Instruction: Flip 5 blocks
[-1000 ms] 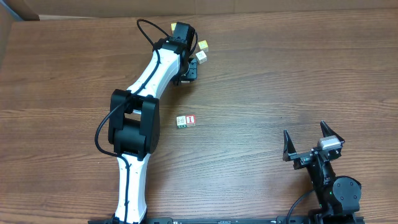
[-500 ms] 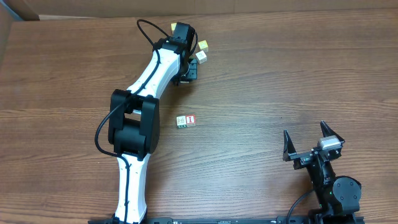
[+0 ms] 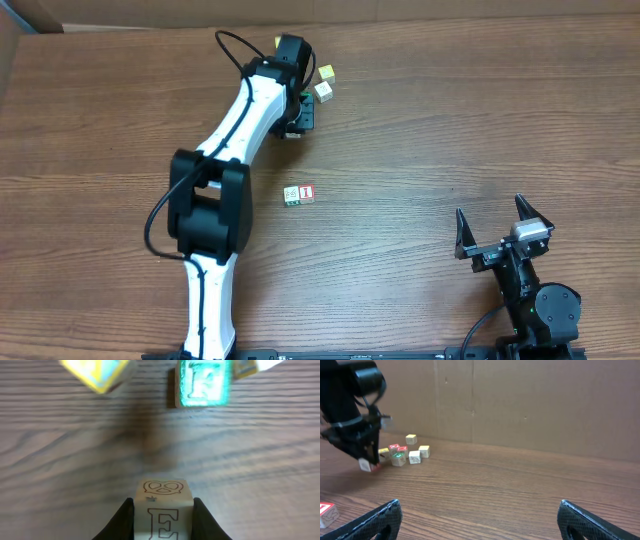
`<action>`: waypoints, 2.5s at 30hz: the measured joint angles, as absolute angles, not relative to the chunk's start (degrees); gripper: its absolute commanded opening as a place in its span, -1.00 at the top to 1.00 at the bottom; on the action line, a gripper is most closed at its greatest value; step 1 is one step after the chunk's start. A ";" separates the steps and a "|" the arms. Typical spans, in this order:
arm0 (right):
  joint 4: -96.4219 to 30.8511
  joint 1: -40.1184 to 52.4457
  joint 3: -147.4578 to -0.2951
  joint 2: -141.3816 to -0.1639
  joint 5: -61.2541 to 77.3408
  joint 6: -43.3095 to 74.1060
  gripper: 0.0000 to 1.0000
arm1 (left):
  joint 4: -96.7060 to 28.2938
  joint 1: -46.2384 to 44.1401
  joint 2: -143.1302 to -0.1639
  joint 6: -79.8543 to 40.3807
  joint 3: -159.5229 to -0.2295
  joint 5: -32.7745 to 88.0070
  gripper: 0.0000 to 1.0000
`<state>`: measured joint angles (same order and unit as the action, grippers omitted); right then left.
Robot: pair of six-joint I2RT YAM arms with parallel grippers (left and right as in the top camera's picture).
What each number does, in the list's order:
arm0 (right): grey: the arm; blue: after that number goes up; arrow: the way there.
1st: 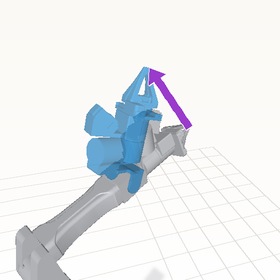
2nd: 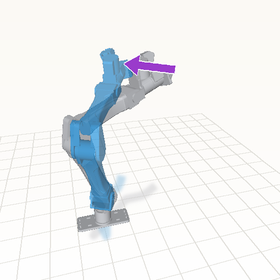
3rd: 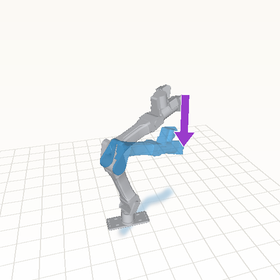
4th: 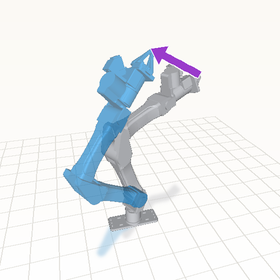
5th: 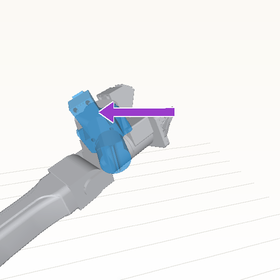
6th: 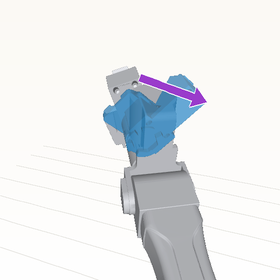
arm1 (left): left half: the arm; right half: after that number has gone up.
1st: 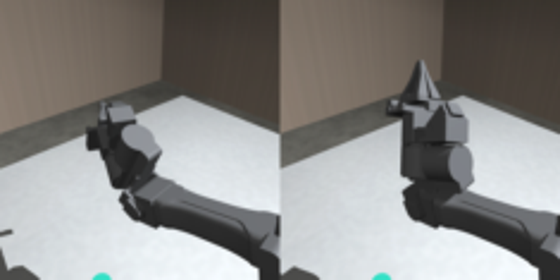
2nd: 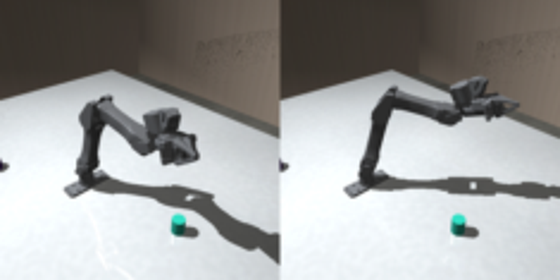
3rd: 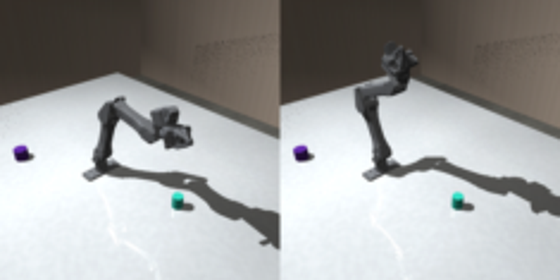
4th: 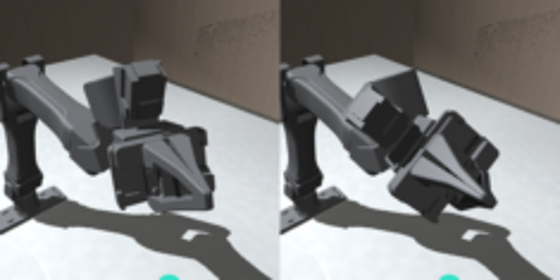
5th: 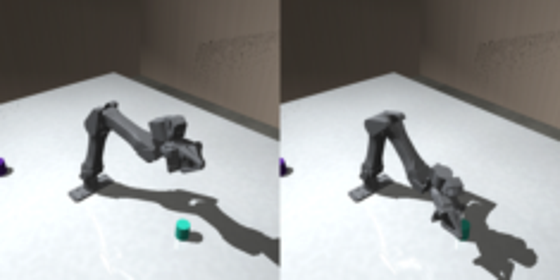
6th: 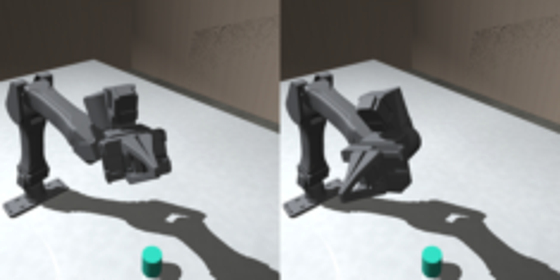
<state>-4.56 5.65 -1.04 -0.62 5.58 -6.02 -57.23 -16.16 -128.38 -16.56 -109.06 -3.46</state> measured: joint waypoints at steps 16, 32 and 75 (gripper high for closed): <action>-4.60 5.65 -1.04 -0.62 5.58 -6.02 -1.00 | -83.29 -16.16 -104.88 -21.28 -109.12 -5.02 0.69; -4.58 5.65 -1.04 -0.62 5.58 -6.00 -1.00 | -80.34 -16.14 -104.55 -26.96 -90.41 -9.67 0.70; -4.58 5.65 -1.04 -0.62 5.58 -6.00 -1.00 | -52.56 -16.01 -104.55 -30.30 -68.23 -4.95 0.11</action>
<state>-4.58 5.65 -1.04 -0.62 5.58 -6.00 -52.56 -16.01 -104.55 -30.30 -68.23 -4.95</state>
